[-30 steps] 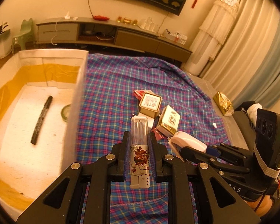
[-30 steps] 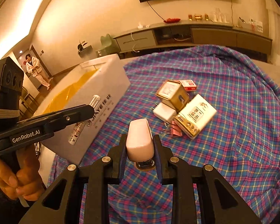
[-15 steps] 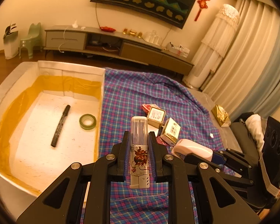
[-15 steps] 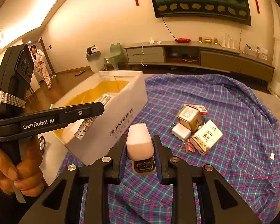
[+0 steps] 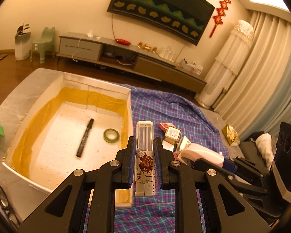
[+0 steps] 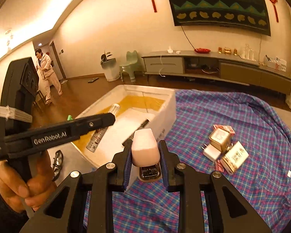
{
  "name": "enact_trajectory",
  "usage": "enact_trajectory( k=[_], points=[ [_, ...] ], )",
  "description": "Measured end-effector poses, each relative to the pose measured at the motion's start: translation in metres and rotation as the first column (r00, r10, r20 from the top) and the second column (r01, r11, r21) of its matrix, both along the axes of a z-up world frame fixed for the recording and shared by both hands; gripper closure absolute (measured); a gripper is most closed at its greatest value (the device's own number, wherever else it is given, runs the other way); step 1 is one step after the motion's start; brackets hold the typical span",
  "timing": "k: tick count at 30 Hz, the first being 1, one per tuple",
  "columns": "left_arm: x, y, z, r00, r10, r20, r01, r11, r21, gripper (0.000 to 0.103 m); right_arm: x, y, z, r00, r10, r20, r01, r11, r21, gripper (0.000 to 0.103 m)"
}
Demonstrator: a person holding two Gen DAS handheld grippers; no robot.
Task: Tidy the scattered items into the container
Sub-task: 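Carry the stapler and floral tube in both grippers over the white box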
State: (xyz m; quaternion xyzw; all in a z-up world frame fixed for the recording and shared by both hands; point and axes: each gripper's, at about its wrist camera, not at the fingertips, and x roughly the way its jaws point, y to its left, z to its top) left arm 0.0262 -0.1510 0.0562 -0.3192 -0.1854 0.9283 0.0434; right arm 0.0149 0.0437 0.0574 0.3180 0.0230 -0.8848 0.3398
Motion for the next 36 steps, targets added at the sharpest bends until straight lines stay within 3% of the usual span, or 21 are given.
enact_trajectory(
  k=[17,36],
  points=[
    [0.015,-0.047,0.014,0.995,0.084,-0.053,-0.081,0.996,0.047,0.084,0.006,-0.056,0.034,0.997,0.073,-0.031,-0.073,0.997,0.01,0.076],
    [0.002,-0.097,-0.007,0.985,0.168,-0.029,-0.164,0.981,0.099,0.084,-0.017,-0.114,0.03,0.991,0.134,-0.006,-0.133,0.989,0.059,0.076]
  ],
)
